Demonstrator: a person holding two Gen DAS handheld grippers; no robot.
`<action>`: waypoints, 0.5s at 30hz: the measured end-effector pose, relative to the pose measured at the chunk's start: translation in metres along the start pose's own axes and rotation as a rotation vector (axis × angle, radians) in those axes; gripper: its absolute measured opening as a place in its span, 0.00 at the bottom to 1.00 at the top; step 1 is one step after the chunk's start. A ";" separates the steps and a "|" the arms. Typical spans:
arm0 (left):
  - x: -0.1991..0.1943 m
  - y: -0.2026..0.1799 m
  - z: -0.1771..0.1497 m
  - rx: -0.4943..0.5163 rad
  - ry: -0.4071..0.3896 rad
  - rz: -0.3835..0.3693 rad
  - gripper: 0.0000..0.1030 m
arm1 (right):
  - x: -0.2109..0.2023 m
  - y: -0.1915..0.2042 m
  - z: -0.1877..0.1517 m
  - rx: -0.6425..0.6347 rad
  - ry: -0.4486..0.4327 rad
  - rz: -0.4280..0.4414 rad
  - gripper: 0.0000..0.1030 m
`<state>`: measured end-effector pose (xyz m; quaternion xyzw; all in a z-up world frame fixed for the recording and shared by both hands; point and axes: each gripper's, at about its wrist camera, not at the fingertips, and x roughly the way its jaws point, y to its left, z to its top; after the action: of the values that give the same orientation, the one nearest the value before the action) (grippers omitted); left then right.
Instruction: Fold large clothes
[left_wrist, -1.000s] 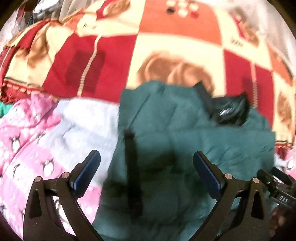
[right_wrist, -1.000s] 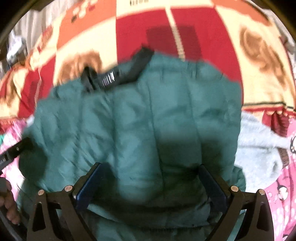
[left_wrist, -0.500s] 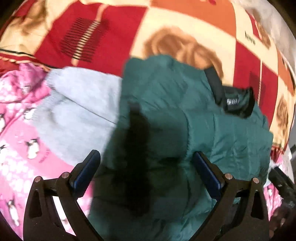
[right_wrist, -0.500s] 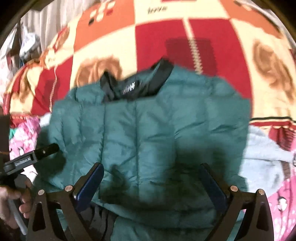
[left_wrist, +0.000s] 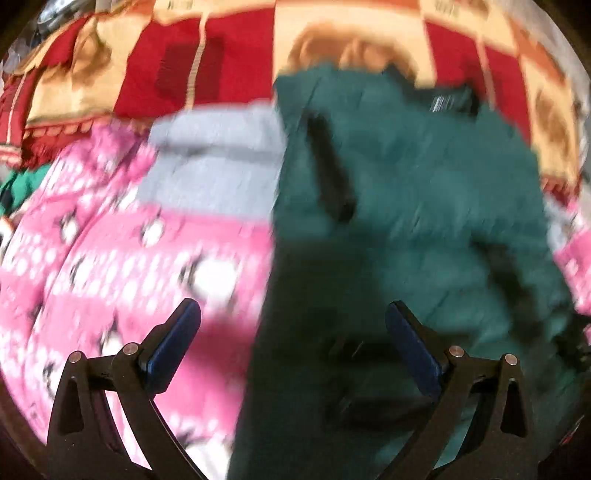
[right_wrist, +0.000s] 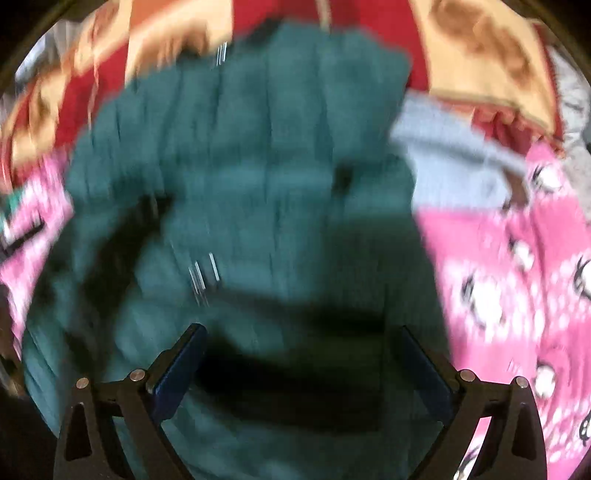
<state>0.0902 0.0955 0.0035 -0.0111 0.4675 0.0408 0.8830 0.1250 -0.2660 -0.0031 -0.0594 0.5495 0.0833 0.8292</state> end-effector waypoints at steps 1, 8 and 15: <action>0.011 0.002 -0.011 0.008 0.070 0.030 0.98 | -0.004 0.000 -0.004 -0.019 -0.018 -0.006 0.98; -0.022 0.032 -0.047 -0.095 -0.050 -0.083 0.98 | -0.078 -0.049 -0.038 0.114 -0.266 0.012 0.96; -0.065 0.058 -0.074 -0.153 -0.190 -0.073 0.98 | -0.093 -0.101 -0.093 0.258 -0.330 0.169 0.89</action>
<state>-0.0121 0.1449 0.0168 -0.0916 0.3764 0.0450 0.9208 0.0266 -0.3893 0.0468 0.1078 0.4157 0.0899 0.8986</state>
